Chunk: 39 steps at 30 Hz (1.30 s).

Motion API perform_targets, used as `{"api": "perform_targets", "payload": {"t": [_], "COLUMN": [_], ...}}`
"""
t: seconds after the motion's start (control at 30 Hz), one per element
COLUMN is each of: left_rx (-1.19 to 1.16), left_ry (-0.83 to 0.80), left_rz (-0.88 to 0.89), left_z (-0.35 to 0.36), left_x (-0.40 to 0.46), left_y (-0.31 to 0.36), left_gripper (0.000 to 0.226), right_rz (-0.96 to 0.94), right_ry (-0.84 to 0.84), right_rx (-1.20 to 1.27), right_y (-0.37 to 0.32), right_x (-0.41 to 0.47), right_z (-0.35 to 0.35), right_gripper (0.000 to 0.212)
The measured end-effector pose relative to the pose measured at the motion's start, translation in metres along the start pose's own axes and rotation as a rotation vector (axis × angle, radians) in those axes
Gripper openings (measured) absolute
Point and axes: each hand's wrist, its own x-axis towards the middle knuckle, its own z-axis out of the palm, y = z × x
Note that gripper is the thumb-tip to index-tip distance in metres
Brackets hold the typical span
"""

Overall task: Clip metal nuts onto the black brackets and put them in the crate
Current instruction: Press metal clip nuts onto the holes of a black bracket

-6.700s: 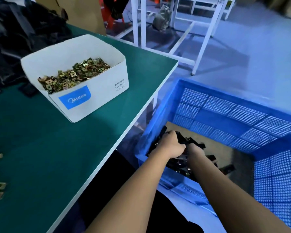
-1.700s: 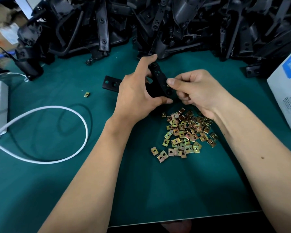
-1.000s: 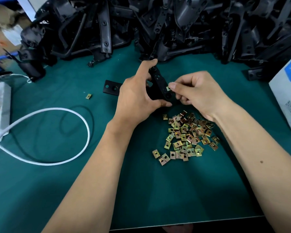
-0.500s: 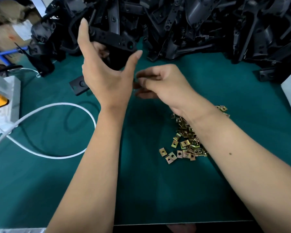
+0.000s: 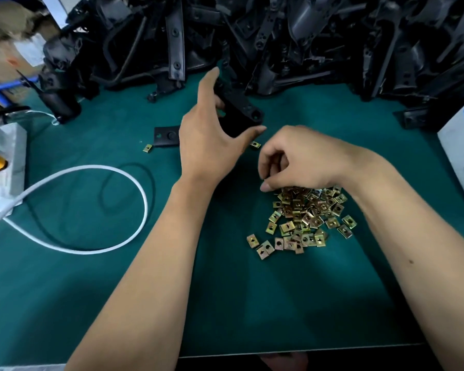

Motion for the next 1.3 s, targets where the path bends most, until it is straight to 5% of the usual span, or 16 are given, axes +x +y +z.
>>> {"api": "perform_targets", "payload": {"t": [0.2,0.4,0.77,0.97,1.3], "left_rx": [0.031,0.008,0.082,0.05,-0.062], "left_ry": [-0.071,-0.136,0.218,0.176,-0.084], "left_rz": [-0.008,0.036,-0.176,-0.178,0.029], "left_z": [0.002,0.002,-0.006,-0.004,-0.002], "left_x": [0.003,0.002,0.005,0.004,0.0], "left_y": [-0.007,-0.009,-0.013,-0.012,-0.004], "left_gripper": [0.11,0.109,0.103,0.103,0.105], "right_rz": [-0.064,0.013,-0.119,-0.115,-0.095], "right_ry": [0.202,0.429,0.433,0.387,0.677], "right_rx": [0.026,0.351,-0.056,-0.205,0.863], "right_y": [0.006,0.027,0.003,-0.005,0.017], "right_x": [-0.008,-0.005,0.008,0.015,0.007], "right_z": [0.008,0.008,0.029,0.029,0.025], "right_gripper": [0.012,0.009,0.022,0.013,0.02]}}
